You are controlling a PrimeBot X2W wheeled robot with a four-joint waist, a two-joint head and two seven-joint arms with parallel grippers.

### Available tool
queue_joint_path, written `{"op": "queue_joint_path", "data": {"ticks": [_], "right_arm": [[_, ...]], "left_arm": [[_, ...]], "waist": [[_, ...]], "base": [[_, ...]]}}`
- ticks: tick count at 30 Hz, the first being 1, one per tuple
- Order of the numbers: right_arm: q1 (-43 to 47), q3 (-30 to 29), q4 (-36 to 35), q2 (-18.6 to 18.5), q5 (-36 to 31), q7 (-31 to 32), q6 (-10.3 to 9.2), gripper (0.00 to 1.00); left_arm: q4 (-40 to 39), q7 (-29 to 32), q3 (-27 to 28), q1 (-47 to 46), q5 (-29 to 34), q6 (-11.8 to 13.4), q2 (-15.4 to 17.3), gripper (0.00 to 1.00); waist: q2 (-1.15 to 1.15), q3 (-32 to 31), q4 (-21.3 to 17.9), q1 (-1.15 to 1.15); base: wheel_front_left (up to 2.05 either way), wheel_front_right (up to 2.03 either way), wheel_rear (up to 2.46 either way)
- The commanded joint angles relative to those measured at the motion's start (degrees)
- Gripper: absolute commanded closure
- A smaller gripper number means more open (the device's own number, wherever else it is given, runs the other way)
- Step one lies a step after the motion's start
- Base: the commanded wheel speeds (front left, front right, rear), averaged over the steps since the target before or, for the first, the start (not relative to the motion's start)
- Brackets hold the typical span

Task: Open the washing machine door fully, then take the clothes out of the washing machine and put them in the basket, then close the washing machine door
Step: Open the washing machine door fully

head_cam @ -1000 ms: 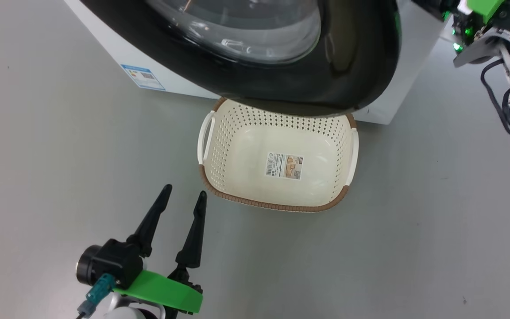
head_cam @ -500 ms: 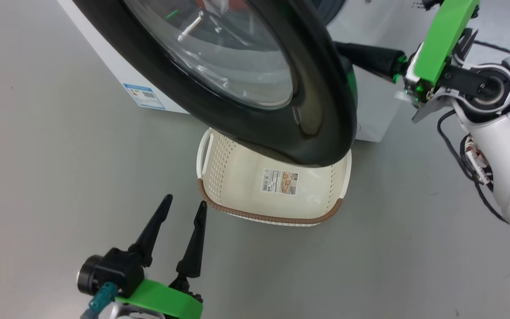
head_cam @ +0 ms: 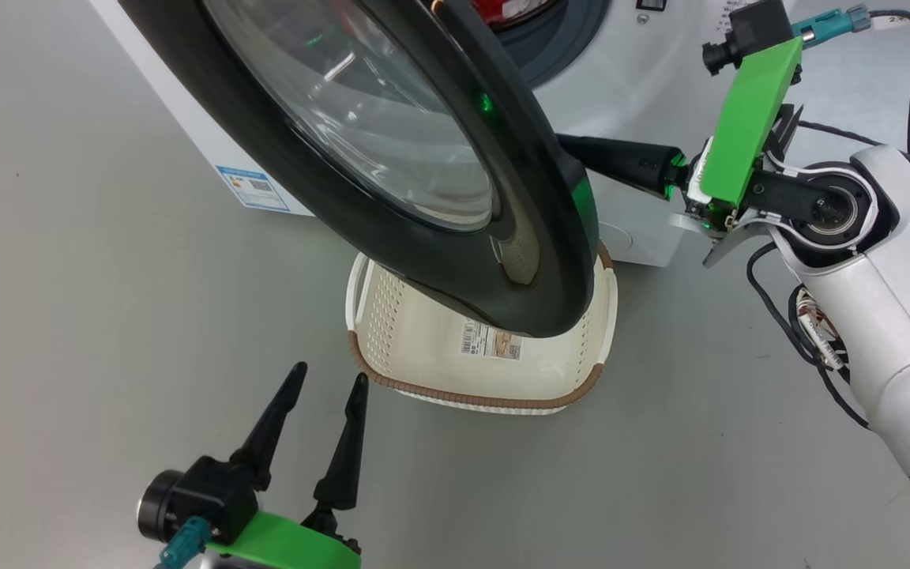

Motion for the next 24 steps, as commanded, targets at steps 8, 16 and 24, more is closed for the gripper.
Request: {"op": "queue_joint_path", "data": {"ticks": [8,16,24], "right_arm": [[1.1,-1.7,-1.8,1.2,-3.8,-5.3,0.45,0.67],[2.2,-3.4,-2.0,0.0,-5.3,-8.9,0.45,0.00],[6.3,-3.4,-3.9,-2.0,-6.2,-10.4,0.45,0.00]], "left_arm": [[-1.5,-0.7,2.1,0.1,0.1,0.5,0.6,0.00],[-1.8,-0.7,2.3,0.2,-0.1,0.3,0.6,0.00],[-1.8,-0.7,3.4,0.2,0.2,-0.4,0.6,0.00]], "waist": [[0.00,-0.4,0.0,0.00],[0.00,-0.8,-0.6,0.00],[0.00,-1.7,-1.7,0.00]], "base": [[0.00,0.00,0.00],[0.00,0.00,0.00],[0.00,0.00,0.00]]}}
